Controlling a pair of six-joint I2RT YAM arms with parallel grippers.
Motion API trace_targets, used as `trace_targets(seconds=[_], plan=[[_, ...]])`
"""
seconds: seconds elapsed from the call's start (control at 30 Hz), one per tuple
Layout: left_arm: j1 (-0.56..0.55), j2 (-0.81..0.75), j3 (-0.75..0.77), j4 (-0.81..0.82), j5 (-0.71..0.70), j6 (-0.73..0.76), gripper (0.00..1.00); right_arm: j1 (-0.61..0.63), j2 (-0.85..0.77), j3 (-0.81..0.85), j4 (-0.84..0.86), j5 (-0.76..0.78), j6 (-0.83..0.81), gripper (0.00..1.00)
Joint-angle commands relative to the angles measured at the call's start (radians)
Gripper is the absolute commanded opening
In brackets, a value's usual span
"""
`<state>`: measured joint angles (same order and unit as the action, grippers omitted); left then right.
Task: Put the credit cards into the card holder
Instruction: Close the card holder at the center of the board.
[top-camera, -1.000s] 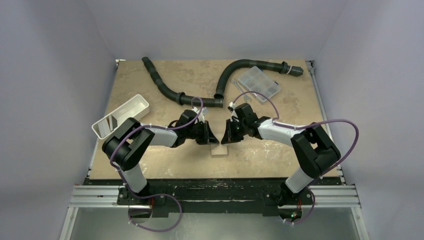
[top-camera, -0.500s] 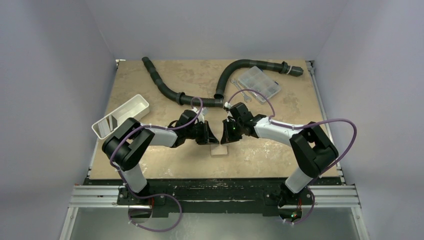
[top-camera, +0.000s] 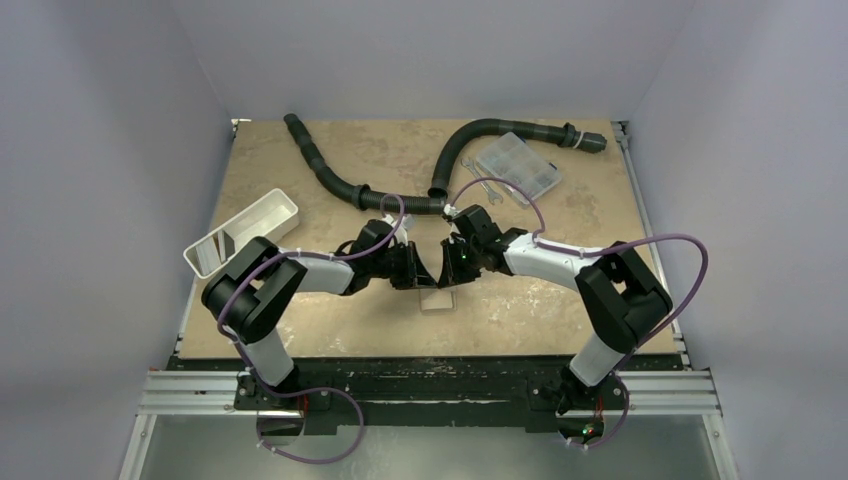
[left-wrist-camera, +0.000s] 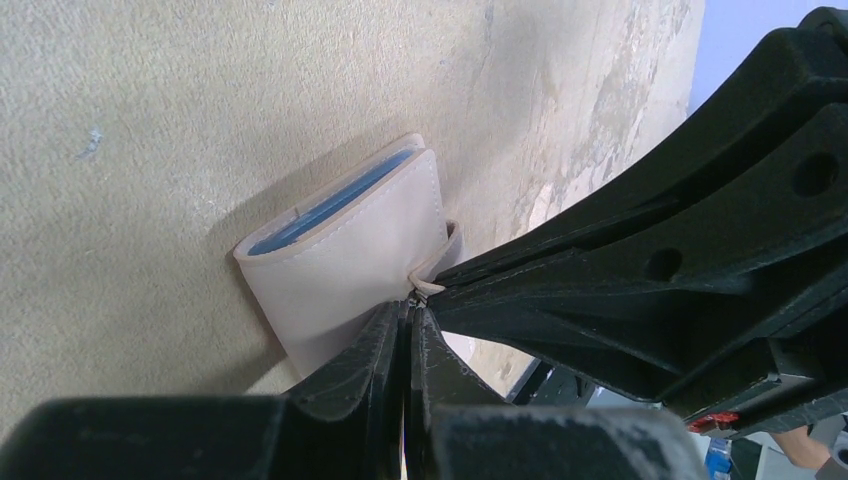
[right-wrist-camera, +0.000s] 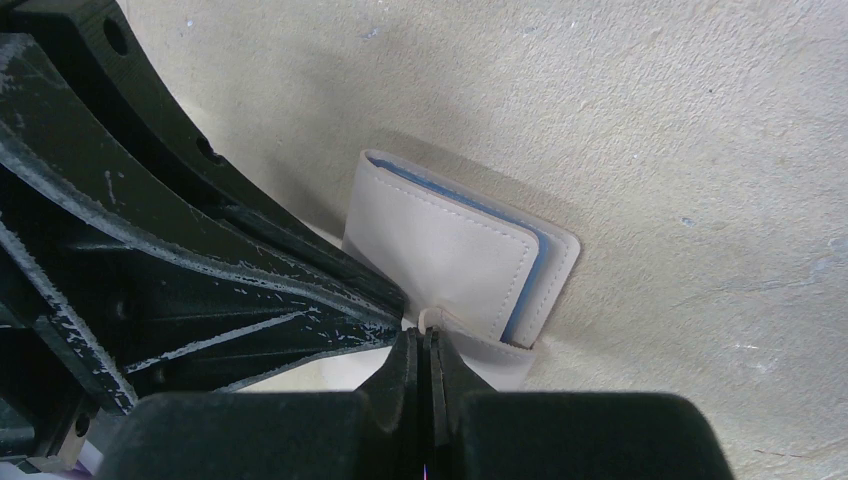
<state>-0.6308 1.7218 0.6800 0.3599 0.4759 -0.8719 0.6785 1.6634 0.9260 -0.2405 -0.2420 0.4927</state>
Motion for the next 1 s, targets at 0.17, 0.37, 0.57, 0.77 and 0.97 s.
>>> trace_targets(seconds=[0.17, 0.37, 0.57, 0.77, 0.97], plan=[[0.024, -0.07, 0.006, -0.016, -0.006, 0.008, 0.0, 0.036, 0.092, -0.055, -0.055, 0.081, -0.046, 0.0], [0.051, -0.189, -0.001, -0.167, -0.077, 0.081, 0.01, 0.036, 0.095, -0.039, -0.078, 0.101, -0.064, 0.0], [0.043, -0.099, -0.076, -0.023, 0.01, 0.013, 0.0, 0.04, 0.084, -0.025, -0.096, 0.112, -0.078, 0.0], [0.023, -0.023, -0.103, 0.086, 0.024, -0.035, 0.0, 0.073, 0.076, -0.01, -0.121, 0.147, -0.075, 0.0], [0.023, -0.02, -0.139, 0.137, -0.008, -0.074, 0.0, 0.139, 0.097, 0.004, -0.187, 0.261, 0.048, 0.0]])
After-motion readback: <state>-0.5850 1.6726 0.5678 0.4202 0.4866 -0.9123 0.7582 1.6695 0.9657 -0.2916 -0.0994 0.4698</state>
